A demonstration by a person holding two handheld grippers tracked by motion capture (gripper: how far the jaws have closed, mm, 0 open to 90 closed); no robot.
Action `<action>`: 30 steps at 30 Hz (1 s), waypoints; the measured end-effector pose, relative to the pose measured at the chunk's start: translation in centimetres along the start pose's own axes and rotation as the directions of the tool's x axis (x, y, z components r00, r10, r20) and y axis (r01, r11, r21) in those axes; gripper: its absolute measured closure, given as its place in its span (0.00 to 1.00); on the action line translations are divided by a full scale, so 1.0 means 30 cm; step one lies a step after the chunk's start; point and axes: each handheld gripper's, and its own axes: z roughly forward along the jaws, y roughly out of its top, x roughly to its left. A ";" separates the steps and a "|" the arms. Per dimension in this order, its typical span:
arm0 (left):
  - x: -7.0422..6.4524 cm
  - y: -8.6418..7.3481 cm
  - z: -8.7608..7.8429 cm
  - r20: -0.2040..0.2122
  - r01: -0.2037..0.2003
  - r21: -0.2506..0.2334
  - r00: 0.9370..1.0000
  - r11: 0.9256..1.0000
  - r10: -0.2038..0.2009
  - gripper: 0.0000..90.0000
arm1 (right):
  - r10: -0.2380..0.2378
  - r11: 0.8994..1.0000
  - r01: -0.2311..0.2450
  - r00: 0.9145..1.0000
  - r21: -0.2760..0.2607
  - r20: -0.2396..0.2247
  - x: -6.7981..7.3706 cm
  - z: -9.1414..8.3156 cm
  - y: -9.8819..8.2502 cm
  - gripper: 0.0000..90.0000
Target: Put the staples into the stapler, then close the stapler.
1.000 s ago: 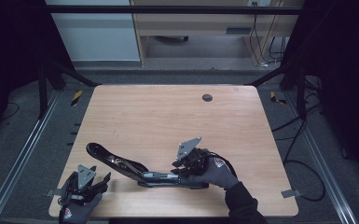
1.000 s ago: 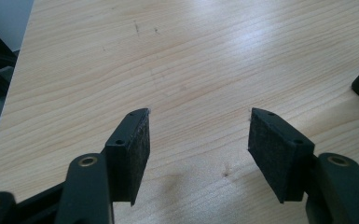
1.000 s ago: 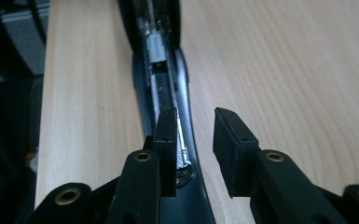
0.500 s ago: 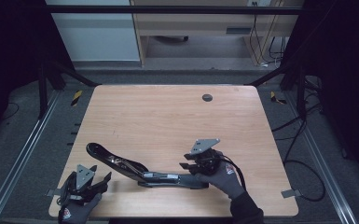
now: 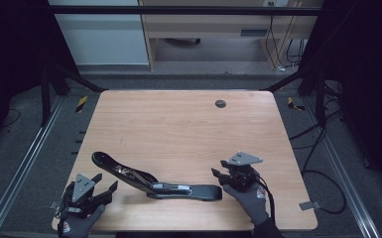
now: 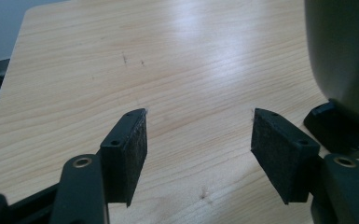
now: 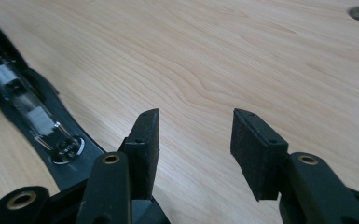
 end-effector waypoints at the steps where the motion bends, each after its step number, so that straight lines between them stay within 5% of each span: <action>1: -0.001 0.003 -0.003 0.001 -0.006 -0.003 1.000 1.000 0.006 0.39 | 0.017 1.000 -0.017 1.000 -0.005 0.000 -0.005 -0.006 -0.013 0.58; 9: -0.009 0.023 -0.027 0.026 -0.012 -0.028 1.000 1.000 0.013 0.37 | 0.076 0.997 -0.075 0.997 -0.021 0.032 -0.028 -0.041 -0.089 0.58; 18: -0.021 0.042 -0.055 0.039 -0.030 -0.053 0.999 0.998 0.033 0.36 | 0.078 0.997 -0.078 0.994 -0.008 0.078 -0.021 -0.061 -0.138 0.60; 30: -0.037 0.072 -0.093 0.064 -0.047 -0.084 0.997 0.995 0.052 0.33 | 0.072 0.997 -0.072 0.995 0.009 0.063 0.006 -0.063 -0.143 0.65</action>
